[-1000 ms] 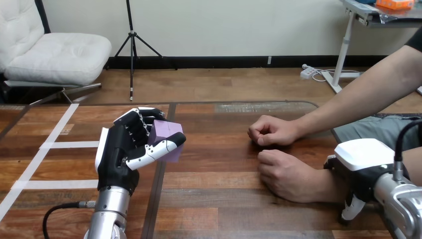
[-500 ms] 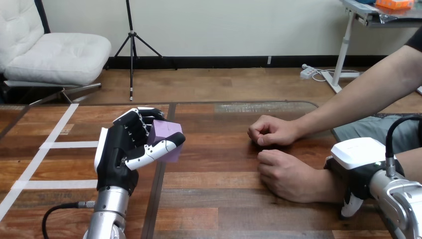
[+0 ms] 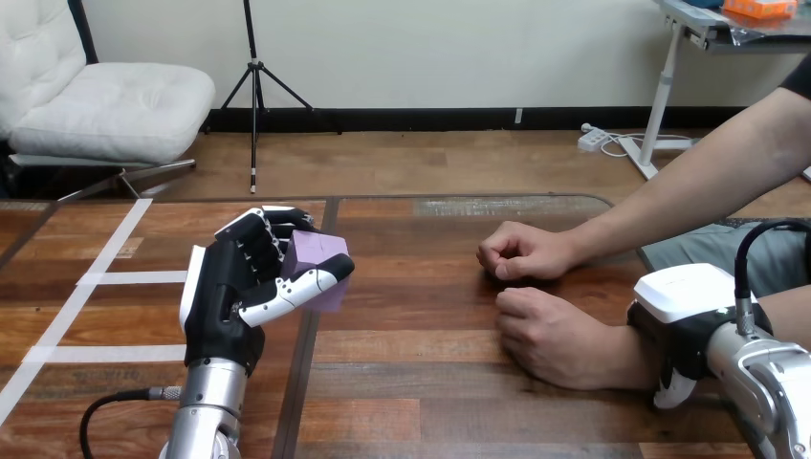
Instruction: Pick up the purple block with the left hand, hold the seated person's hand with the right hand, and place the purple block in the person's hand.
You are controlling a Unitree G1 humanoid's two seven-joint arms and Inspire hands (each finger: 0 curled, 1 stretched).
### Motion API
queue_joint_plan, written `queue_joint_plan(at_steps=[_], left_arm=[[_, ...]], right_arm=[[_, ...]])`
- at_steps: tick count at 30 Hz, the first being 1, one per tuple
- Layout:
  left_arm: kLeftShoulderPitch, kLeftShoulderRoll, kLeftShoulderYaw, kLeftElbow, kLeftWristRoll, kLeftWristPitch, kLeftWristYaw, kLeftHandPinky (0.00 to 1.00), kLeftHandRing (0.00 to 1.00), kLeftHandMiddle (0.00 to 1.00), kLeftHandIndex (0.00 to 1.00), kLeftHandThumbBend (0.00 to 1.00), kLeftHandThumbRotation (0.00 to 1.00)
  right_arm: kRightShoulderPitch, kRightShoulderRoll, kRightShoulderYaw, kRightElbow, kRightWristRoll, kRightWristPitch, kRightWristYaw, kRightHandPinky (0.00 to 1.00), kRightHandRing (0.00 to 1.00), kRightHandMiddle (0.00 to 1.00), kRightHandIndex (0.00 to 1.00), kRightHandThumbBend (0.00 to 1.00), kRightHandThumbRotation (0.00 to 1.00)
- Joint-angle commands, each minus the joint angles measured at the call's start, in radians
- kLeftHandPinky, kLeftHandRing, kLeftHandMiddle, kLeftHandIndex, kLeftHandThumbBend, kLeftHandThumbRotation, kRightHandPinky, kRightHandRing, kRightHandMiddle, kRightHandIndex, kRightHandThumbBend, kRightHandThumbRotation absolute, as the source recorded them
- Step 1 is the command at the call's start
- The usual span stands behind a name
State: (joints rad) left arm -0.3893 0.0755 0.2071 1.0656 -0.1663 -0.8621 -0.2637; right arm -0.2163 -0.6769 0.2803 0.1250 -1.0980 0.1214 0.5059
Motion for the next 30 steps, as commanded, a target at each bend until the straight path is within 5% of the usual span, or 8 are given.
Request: queue_joint_plan(at_steps=[1, 12, 30], left_arm=[[-0.033, 0.018, -0.002, -0.031, 0.015, -0.027, 0.010, 0.35, 0.42, 0.48, 0.48, 0.94, 0.08], [-0.033, 0.016, 0.002, -0.032, 0.011, -0.024, 0.002, 0.35, 0.42, 0.48, 0.48, 0.94, 0.08], [-0.039, 0.015, 0.004, -0.028, 0.009, -0.010, 0.000, 0.35, 0.42, 0.48, 0.48, 0.94, 0.07]], right_arm=[[-0.049, -0.005, 0.012, 0.037, 0.015, 0.011, 0.001, 0.54, 0.61, 0.65, 0.69, 0.76, 0.02], [-0.060, 0.001, 0.015, 0.065, 0.040, 0.011, -0.017, 0.30, 0.38, 0.47, 0.67, 0.71, 0.00], [-0.044, -0.017, -0.017, 0.078, 0.130, -0.044, -0.135, 0.34, 0.43, 0.50, 0.55, 0.72, 0.00]])
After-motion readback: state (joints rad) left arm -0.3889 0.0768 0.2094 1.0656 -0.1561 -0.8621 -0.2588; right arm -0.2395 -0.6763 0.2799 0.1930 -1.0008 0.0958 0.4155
